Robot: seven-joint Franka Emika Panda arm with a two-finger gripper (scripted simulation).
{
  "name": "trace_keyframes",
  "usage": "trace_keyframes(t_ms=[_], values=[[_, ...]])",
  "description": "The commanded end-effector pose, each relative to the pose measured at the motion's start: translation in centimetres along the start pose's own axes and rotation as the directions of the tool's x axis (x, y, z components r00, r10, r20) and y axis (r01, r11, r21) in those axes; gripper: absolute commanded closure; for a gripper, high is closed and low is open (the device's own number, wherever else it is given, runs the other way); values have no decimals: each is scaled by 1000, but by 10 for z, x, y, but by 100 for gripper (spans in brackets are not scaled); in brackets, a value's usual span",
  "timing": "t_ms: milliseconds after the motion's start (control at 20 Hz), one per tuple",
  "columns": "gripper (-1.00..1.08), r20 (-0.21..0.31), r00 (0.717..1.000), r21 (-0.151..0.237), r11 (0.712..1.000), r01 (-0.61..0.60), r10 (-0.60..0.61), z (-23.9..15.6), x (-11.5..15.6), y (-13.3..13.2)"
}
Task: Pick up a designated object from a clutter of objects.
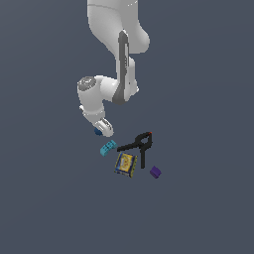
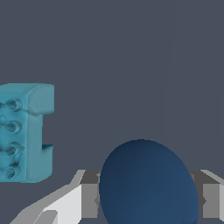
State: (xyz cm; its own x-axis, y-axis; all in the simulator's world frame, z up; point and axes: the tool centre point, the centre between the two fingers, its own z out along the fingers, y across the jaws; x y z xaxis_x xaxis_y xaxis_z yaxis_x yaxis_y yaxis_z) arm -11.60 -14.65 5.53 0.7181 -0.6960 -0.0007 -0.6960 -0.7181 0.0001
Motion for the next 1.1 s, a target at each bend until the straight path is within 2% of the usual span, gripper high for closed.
trace_keyframes(t_ms=[0, 400, 1050], values=[[108, -1, 1000, 0, 1000, 0, 0, -10, -3, -13], [108, -2, 1000, -2, 1000, -1, 1, -57, -18, -70], [108, -4, 1000, -4, 1000, -2, 2, -157, -48, -193]])
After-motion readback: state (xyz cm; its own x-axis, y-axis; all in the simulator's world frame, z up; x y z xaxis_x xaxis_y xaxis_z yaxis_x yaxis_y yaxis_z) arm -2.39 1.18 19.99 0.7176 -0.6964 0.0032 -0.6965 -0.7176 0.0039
